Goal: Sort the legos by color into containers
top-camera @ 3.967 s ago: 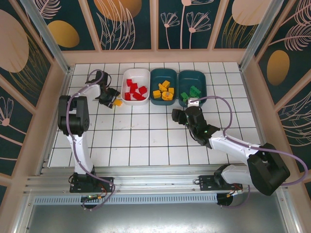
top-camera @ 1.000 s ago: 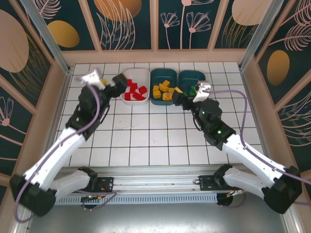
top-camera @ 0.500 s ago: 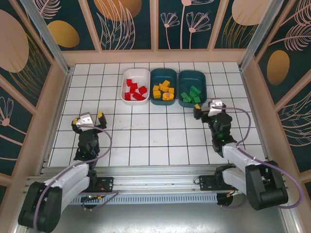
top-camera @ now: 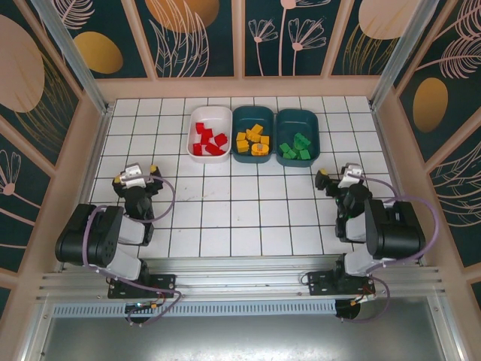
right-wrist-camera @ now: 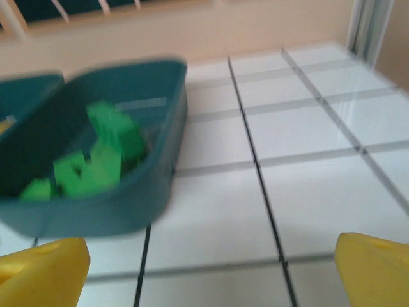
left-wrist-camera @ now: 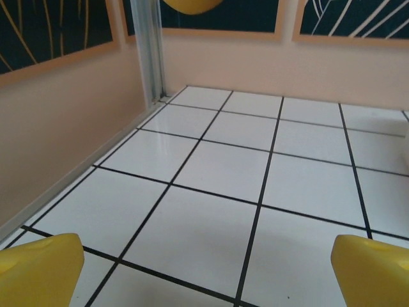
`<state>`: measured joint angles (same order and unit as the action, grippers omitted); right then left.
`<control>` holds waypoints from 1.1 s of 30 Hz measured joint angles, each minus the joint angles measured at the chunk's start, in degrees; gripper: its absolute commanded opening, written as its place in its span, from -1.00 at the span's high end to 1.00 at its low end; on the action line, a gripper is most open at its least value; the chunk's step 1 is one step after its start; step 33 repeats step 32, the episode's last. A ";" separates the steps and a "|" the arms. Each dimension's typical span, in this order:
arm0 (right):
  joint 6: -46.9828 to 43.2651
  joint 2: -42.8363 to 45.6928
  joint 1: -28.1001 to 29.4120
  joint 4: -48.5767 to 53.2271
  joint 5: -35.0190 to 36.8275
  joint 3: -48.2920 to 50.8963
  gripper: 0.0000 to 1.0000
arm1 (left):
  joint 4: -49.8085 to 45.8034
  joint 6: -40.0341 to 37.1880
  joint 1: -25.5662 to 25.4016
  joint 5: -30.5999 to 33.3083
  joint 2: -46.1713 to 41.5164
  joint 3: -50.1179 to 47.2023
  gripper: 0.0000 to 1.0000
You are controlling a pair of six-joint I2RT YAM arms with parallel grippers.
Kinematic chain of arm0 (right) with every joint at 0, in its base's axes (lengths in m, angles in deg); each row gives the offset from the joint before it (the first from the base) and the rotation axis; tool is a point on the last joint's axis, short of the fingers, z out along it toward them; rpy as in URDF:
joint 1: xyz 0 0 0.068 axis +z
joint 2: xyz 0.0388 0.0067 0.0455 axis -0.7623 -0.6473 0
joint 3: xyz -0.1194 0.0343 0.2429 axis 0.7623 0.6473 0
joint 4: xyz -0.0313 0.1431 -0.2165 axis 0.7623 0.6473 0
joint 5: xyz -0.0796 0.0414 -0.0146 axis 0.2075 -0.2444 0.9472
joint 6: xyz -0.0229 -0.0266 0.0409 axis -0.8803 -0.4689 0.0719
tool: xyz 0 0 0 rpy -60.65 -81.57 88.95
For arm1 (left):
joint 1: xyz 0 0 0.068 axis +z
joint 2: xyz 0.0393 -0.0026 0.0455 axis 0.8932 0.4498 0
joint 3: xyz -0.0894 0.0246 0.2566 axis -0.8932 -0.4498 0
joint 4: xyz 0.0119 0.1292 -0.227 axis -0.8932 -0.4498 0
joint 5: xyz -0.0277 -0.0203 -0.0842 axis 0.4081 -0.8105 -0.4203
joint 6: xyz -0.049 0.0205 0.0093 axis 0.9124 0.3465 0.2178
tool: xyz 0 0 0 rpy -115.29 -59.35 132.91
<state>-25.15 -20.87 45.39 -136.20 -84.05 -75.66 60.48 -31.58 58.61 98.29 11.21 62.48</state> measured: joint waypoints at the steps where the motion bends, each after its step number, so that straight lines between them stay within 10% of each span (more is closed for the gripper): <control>1: -0.02 -0.33 0.17 0.72 -0.15 -0.33 -0.98 | -0.02 0.04 0.28 -0.42 0.17 0.59 -0.97; 33: 0.33 -0.44 1.92 2.08 3.98 -5.09 -0.98 | -0.17 0.87 1.68 -1.22 0.09 2.51 -0.98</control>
